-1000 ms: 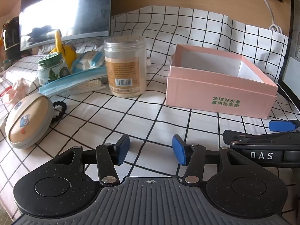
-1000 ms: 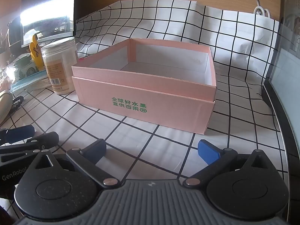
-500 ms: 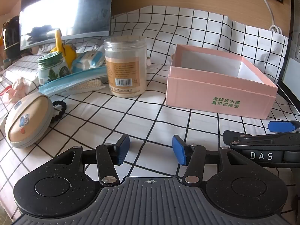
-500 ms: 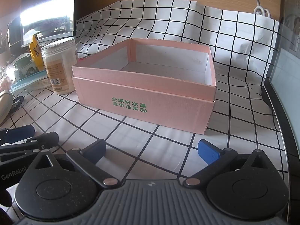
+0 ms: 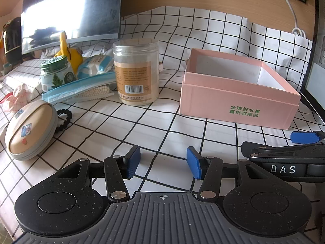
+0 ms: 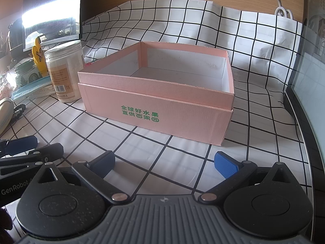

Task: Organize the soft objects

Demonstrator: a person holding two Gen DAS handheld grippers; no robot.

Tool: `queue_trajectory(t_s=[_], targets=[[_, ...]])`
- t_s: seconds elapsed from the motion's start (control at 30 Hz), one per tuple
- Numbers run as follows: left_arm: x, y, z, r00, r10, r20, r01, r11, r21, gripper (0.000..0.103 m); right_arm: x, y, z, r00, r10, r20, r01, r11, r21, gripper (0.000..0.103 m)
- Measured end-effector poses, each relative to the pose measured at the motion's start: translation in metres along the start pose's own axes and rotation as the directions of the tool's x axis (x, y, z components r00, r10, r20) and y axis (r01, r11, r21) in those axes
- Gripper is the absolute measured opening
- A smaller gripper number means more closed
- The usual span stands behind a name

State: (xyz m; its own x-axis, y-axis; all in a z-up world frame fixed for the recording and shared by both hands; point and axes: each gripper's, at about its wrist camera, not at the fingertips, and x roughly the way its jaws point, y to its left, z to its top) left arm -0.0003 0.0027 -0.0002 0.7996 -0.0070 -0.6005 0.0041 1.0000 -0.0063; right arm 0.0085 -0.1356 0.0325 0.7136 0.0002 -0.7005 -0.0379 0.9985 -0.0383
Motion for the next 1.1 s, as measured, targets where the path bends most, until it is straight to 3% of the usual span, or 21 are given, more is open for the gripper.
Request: queue_trajectory(t_s=[1.1], targets=[[0.0,-0.0023,0.0001,1.0,0.004,0.0,-0.004,1.0,0.005,0.056,-0.0002,0.0,0.0002,1.0,0.0,0.0,0.0,1.0,0.0,0.103]])
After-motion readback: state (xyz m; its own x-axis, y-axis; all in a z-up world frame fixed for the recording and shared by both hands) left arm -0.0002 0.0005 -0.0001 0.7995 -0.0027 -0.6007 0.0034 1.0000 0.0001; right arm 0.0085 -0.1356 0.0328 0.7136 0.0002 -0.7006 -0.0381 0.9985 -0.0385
